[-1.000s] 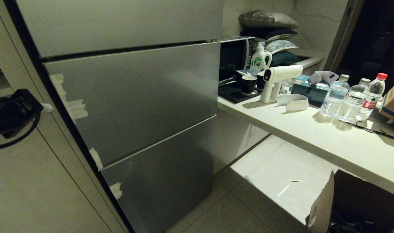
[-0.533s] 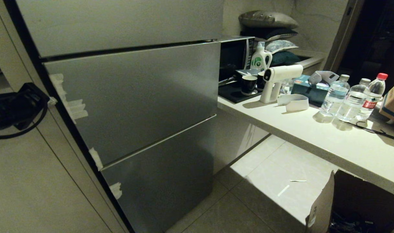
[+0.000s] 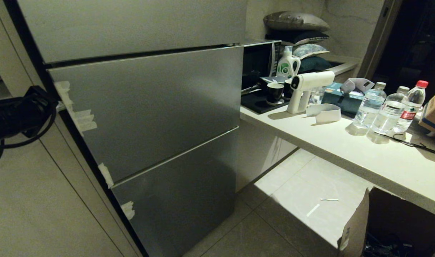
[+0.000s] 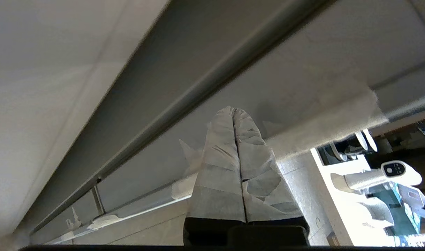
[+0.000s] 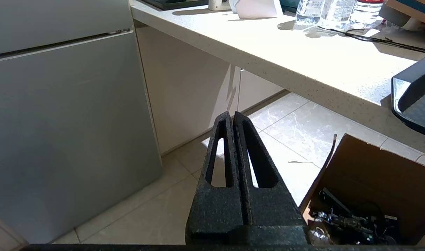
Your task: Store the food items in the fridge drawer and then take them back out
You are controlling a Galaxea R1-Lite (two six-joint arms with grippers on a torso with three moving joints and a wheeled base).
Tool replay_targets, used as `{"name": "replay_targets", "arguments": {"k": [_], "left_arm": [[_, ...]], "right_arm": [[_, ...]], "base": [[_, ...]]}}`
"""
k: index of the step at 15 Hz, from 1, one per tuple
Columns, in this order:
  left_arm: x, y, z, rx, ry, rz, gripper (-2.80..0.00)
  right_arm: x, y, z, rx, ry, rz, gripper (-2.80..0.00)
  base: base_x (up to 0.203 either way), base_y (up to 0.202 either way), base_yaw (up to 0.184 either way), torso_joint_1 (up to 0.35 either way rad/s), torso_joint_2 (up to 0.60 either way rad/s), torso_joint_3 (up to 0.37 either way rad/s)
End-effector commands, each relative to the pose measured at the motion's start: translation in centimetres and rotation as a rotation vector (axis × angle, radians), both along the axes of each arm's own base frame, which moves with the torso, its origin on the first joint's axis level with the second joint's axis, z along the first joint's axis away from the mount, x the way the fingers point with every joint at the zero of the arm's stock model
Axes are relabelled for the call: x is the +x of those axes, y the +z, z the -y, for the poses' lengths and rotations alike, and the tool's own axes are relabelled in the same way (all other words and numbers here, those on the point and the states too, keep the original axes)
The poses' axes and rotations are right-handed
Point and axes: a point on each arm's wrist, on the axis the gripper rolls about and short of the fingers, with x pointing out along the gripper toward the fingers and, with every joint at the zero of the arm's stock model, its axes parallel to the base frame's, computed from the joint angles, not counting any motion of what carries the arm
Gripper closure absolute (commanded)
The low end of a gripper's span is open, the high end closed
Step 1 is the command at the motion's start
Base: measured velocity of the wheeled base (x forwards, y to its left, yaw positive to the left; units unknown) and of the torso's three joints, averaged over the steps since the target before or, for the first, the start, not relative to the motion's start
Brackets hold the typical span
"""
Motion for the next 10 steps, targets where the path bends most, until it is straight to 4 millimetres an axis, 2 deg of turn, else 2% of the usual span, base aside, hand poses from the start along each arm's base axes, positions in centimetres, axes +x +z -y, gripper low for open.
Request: {"name": "replay_targets", "arguments": {"k": [1,5,10], "left_arm": [[0.1,0.0,0.7,-0.005,-0.024,0.003,0.0],[0.2,-0.1,1.0,-0.039,-0.036,0.0,0.0],[0.4,-1.6,1.3,-0.14,-0.157,-0.047,0.0]], "right_arm": [[0.2,-0.8,0.0,0.001,0.0,-0.029,0.0],[0.2,-0.8,0.0,0.001,0.0,-0.029,0.0],[0.2,-0.8,0.0,0.001,-0.001,-0.029,0.0]], "base": [[0.0,0.0,0.0,0.0,0.0,0.0],[0.0,0.0,0.0,0.0,0.0,0.0],[0.0,0.0,0.0,0.0,0.0,0.0]]}}
